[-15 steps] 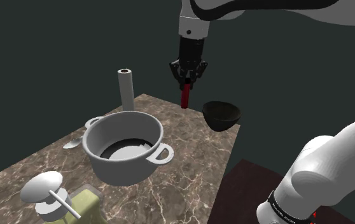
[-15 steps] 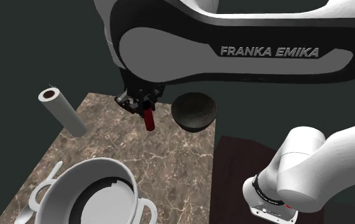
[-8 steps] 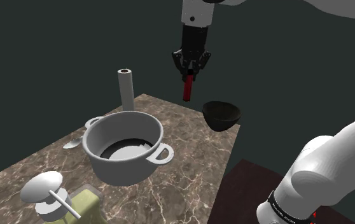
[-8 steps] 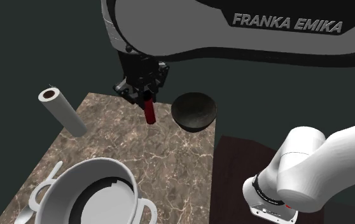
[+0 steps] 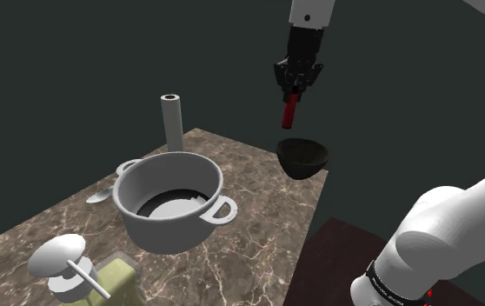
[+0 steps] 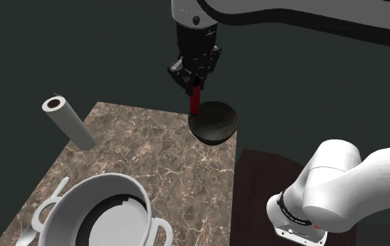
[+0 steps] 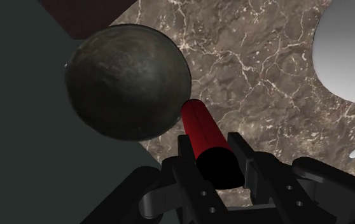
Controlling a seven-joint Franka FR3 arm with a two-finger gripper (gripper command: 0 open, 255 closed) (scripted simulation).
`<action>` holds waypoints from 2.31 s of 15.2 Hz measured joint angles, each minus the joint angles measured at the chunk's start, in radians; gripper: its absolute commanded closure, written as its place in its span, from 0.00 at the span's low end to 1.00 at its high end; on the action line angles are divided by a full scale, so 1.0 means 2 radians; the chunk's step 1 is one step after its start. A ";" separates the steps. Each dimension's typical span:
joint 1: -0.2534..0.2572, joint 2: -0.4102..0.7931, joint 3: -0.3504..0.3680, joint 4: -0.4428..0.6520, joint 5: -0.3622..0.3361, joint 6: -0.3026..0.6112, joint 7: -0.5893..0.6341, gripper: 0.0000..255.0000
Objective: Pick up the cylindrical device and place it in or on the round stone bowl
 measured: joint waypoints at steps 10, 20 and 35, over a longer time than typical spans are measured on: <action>-0.018 -0.046 -0.053 -0.048 -0.023 0.001 -0.068 1.00; -0.018 -0.065 -0.055 -0.130 -0.024 0.064 -0.069 1.00; -0.019 -0.071 -0.055 -0.171 -0.024 0.099 -0.068 0.00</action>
